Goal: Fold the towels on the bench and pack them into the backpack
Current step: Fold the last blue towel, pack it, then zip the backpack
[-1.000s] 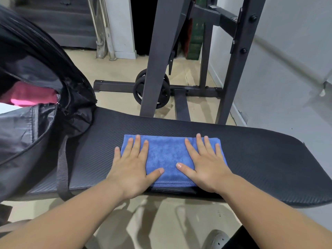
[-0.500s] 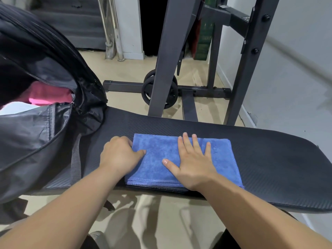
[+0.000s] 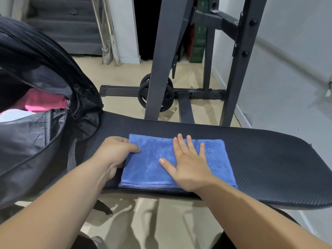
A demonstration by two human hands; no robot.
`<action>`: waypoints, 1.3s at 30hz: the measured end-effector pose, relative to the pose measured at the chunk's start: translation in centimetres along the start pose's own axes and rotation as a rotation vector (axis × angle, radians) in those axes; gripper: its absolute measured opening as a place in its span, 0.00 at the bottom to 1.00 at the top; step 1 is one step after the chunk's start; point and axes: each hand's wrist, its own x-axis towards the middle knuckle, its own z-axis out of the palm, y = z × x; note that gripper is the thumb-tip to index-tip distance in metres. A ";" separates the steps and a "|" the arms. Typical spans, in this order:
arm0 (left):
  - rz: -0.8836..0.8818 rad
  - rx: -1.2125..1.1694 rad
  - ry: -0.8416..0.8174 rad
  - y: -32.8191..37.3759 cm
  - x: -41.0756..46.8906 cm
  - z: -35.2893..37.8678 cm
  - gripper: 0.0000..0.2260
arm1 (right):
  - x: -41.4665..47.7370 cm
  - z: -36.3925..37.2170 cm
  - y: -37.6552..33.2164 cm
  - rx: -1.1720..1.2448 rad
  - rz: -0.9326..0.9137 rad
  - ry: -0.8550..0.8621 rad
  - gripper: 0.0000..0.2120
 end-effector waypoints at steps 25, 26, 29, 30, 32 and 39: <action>0.385 0.262 -0.121 4.6 -3.1 20.3 0.12 | -3.1 -6.6 11.4 0.904 0.346 0.221 0.17; 0.385 0.294 -0.128 4.2 -3.2 20.9 0.13 | -3.1 -6.4 11.5 0.919 0.343 0.224 0.17; 0.363 0.326 -0.207 3.1 -3.4 21.6 0.25 | -3.1 -6.2 12.0 0.872 0.329 0.231 0.16; 0.376 0.353 -0.217 2.9 -3.5 21.5 0.25 | -3.2 -6.3 12.1 0.845 0.328 0.222 0.16; 0.456 0.377 -0.179 2.5 -3.7 20.9 0.21 | -3.1 -6.2 12.3 0.820 0.332 0.204 0.14; 0.832 0.741 0.142 0.3 -4.2 17.0 0.23 | -2.1 -5.5 12.7 0.766 0.346 0.214 0.06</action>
